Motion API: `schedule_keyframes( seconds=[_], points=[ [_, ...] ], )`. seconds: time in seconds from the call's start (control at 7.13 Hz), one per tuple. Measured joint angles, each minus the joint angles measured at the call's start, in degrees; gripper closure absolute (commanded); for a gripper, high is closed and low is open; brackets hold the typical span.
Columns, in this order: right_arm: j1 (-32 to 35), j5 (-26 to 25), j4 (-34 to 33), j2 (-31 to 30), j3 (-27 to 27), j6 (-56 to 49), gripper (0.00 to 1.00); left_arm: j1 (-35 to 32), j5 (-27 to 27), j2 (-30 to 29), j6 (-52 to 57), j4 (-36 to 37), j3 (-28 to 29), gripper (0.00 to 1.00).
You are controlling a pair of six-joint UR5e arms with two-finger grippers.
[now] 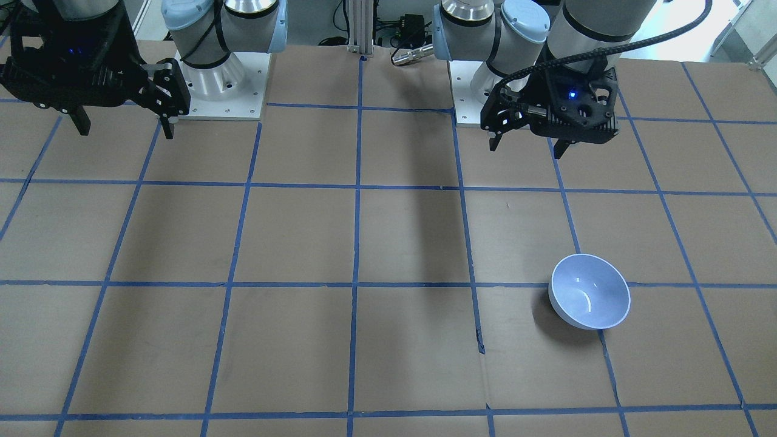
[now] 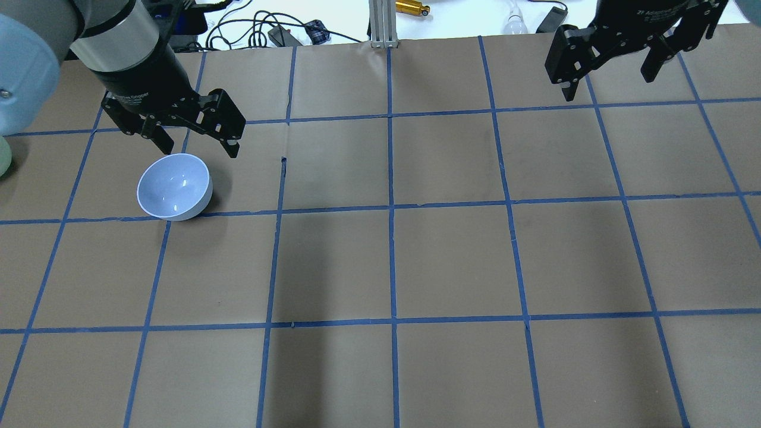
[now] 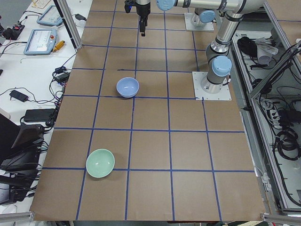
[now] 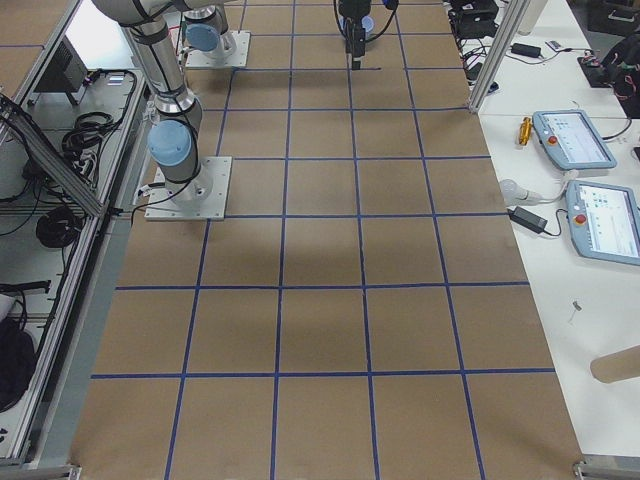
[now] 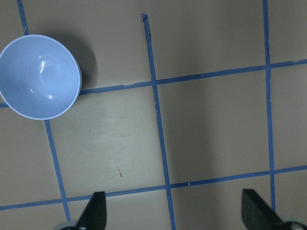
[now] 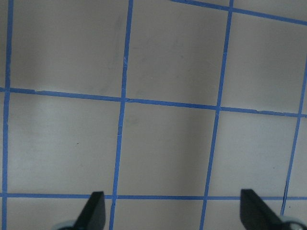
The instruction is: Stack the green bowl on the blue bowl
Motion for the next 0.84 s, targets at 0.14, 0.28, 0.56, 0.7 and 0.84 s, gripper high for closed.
schedule_keyframes(
  seconds=[0.14,0.28,0.56,0.7,0.84],
  points=[
    [0.01,0.0,0.0,0.0,0.0,0.0,0.0,0.0,0.01,0.09,-0.02,-0.01,-0.18,0.0],
    [0.02,0.0,0.0,0.0,0.0,0.0,0.0,0.03,-0.02,0.26,-0.04,-0.02,-0.53,0.0],
    [-0.01,0.0,0.0,0.0,0.0,0.0,0.0,0.07,-0.09,0.53,-0.02,0.02,-0.9,0.0],
    [0.0,0.0,0.0,0.0,0.0,0.0,0.0,0.08,-0.07,0.58,0.02,0.02,-0.92,0.0],
    [0.0,0.0,0.0,0.0,0.0,0.0,0.0,0.11,-0.06,0.61,0.06,0.02,-0.95,0.0]
  ],
)
